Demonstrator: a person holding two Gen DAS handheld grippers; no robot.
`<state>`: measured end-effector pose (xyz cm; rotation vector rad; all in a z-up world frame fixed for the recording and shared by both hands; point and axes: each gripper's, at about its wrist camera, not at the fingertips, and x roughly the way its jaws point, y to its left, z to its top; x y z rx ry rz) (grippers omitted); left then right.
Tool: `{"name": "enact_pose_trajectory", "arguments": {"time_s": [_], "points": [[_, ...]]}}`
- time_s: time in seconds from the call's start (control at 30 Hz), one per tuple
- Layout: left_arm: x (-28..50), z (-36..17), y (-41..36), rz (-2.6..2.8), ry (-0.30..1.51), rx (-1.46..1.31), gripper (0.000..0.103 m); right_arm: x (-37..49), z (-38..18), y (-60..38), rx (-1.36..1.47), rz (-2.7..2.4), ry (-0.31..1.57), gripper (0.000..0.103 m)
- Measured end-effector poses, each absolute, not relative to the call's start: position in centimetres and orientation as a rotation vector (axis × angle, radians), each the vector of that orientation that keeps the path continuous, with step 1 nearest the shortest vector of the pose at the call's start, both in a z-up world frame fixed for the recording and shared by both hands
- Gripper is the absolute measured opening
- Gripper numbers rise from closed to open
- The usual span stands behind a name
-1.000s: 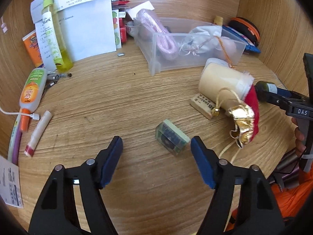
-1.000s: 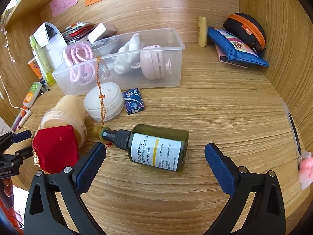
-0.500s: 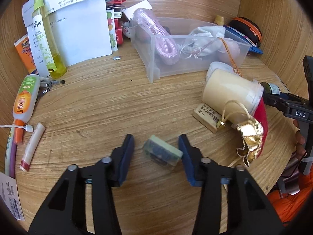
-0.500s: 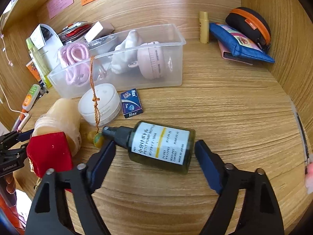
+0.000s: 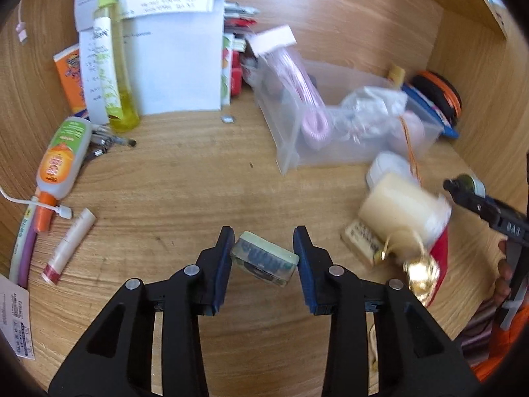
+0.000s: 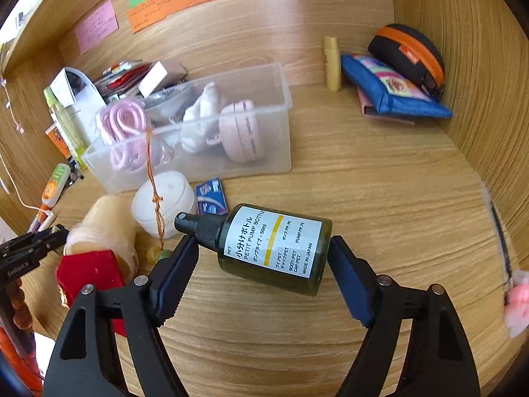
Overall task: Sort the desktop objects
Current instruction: 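Carry both items over the clear box and open both grippers to drop them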
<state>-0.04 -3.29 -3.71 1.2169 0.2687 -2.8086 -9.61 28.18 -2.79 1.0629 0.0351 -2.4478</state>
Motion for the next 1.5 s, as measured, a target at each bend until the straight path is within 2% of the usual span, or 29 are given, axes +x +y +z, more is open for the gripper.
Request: {"name": "enact_pose_trajectory", "arguments": {"time_s": [0.23,0.5,0.77,1.13,1.5], "points": [[-1.2,-1.3,-3.8,-2.833,0.362,1.094,0.036,-10.3,-0.6,27.9,0.976,-2.468,0.048,0.077],[-2.6,1.9,-3.2,-2.915,0.368,0.953,0.036,-11.5,1.4,26.6,0.887,-2.465,0.064,0.077],[-6.3,4.1,-1.7,-2.973,0.327,0.935,0.036,-13.1,3.3,24.4,0.815,-2.42,0.077,0.078],[-10.8,4.6,-0.2,-2.973,0.292,0.968,0.036,-14.9,5.5,21.5,0.742,-2.369,0.128,0.078],[-14.4,2.0,1.0,-2.982,0.351,1.092,0.036,-17.9,2.2,19.2,0.836,-2.33,0.175,0.078]]}}
